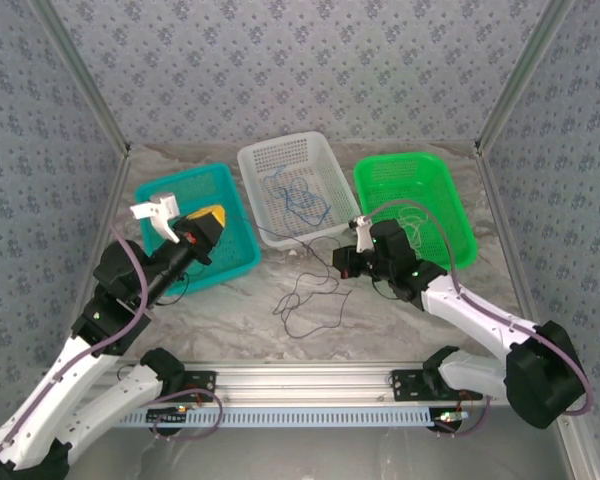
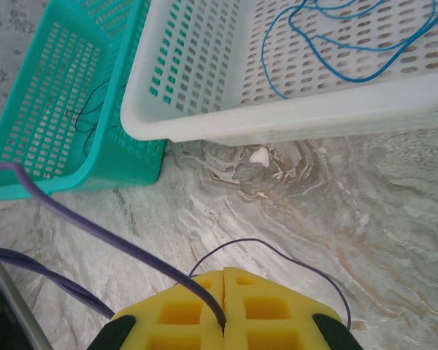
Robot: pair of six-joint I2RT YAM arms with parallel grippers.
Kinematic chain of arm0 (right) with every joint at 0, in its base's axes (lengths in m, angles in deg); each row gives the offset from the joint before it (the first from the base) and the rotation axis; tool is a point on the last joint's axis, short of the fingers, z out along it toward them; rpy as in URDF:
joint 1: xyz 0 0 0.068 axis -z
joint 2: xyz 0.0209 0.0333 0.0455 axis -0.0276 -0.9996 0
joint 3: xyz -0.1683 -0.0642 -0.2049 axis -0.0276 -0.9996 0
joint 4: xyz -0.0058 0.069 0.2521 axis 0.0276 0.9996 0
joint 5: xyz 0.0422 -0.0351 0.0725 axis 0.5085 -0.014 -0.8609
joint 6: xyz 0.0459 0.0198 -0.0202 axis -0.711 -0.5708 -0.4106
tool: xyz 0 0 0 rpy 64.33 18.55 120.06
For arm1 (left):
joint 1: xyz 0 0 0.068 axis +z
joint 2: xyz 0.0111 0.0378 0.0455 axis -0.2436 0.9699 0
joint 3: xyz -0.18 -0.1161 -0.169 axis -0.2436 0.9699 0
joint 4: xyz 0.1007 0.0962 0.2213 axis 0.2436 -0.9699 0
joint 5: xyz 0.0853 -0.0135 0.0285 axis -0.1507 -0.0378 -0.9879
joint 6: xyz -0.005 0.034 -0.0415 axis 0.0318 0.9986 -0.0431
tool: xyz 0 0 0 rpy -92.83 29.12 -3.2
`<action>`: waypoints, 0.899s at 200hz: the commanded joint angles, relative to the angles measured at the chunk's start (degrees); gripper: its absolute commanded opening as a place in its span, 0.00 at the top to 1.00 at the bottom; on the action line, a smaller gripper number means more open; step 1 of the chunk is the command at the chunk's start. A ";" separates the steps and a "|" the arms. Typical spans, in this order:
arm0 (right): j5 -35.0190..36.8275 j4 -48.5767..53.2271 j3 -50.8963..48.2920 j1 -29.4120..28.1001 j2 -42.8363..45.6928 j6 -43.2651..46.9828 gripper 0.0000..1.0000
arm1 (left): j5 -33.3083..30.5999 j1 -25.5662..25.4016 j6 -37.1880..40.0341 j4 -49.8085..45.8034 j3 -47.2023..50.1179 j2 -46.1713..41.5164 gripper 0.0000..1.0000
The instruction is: Untangle the cables
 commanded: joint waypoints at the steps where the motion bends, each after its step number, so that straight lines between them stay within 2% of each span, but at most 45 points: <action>1: -3.27 0.22 1.92 -0.41 -2.10 0.68 0.95 | 2.32 0.30 -3.76 9.39 1.22 0.51 1.00; 18: -3.40 -1.48 2.08 -0.86 -3.20 -0.09 0.91 | 3.40 0.27 -4.99 12.00 1.01 1.89 1.00; 51: -1.73 -3.56 1.73 -1.48 -2.96 -1.29 0.56 | 3.95 0.28 -6.04 14.23 0.00 3.83 1.00; 106: 0.01 -3.13 -0.17 -1.66 2.25 -2.06 0.28 | 3.25 0.27 -6.29 15.05 -1.08 5.70 1.00; 154: -1.33 -3.83 -1.84 -2.30 4.72 -4.93 0.26 | 2.47 0.25 -5.75 15.27 -1.94 6.89 1.00; 180: -1.38 -3.79 -1.28 -5.08 3.39 -7.14 0.25 | 1.59 0.21 -4.73 14.98 -2.09 7.40 1.00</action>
